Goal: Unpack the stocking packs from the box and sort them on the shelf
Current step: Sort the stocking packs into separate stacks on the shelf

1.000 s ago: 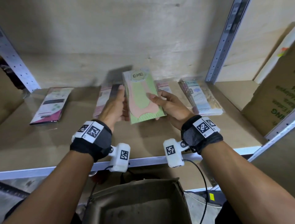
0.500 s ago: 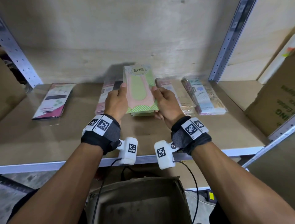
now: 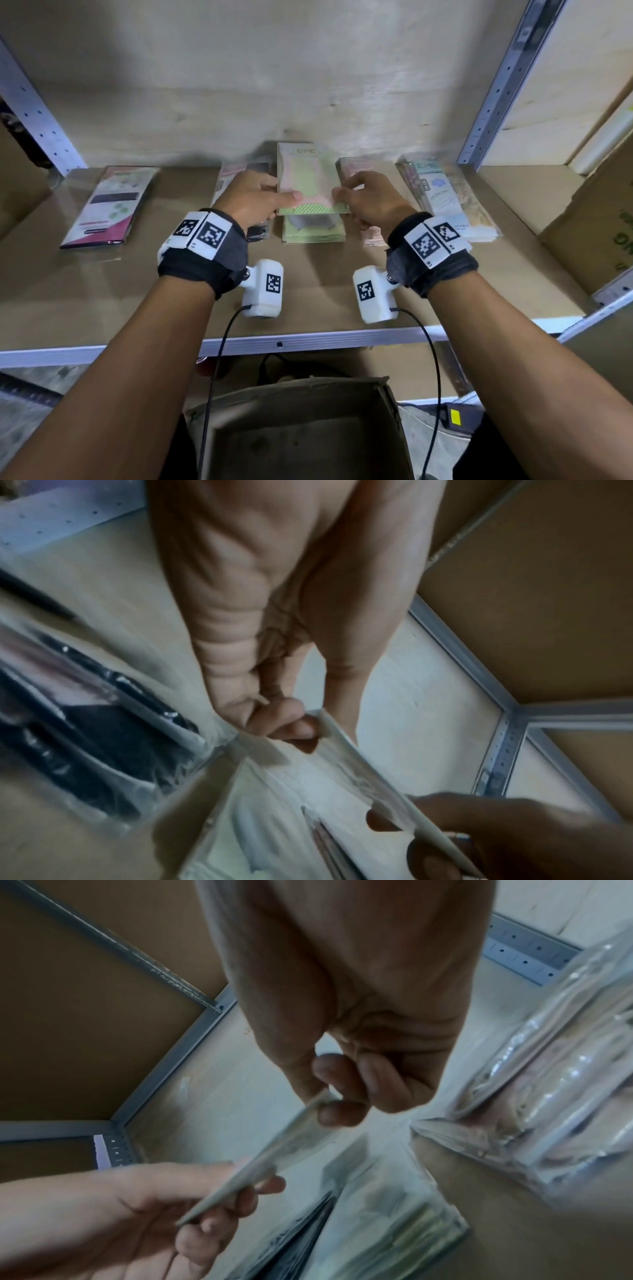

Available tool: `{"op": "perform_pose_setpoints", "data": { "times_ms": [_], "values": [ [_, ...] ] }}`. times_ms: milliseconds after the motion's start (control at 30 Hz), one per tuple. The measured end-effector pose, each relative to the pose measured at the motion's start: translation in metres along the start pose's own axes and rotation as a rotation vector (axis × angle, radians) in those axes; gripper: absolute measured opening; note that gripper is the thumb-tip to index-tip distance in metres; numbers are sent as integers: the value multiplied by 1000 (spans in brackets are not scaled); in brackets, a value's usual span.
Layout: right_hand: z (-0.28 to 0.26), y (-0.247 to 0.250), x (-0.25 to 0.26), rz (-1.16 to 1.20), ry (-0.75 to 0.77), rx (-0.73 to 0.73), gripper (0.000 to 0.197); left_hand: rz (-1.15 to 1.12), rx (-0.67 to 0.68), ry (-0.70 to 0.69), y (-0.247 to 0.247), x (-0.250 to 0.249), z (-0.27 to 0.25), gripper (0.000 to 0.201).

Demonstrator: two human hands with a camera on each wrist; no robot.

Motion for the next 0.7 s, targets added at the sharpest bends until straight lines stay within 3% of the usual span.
{"op": "perform_pose_setpoints", "data": {
  "times_ms": [100,300,533,700],
  "values": [
    [-2,-9,1,-67,-52,97,14,148,-78,33,0,-1,5,41],
    [-3,-10,3,-213,-129,62,24,368,-147,69,-6,-14,4,51],
    [-5,-7,2,-241,-169,48,28,460,-39,132,-17,-18,1,49],
    [-10,-10,10,-286,-139,53,32,501,-92,153,-16,-15,2,52]
  ]
}}
Point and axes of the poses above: each hand's wrist, its own z-axis towards the middle knuckle, its own y-axis out of the back of the hand, x = y × z, the point moved 6 cm from there along z, towards the middle knuckle, and after that the axes turned 3 degrees about x, right-handed, at the moved point
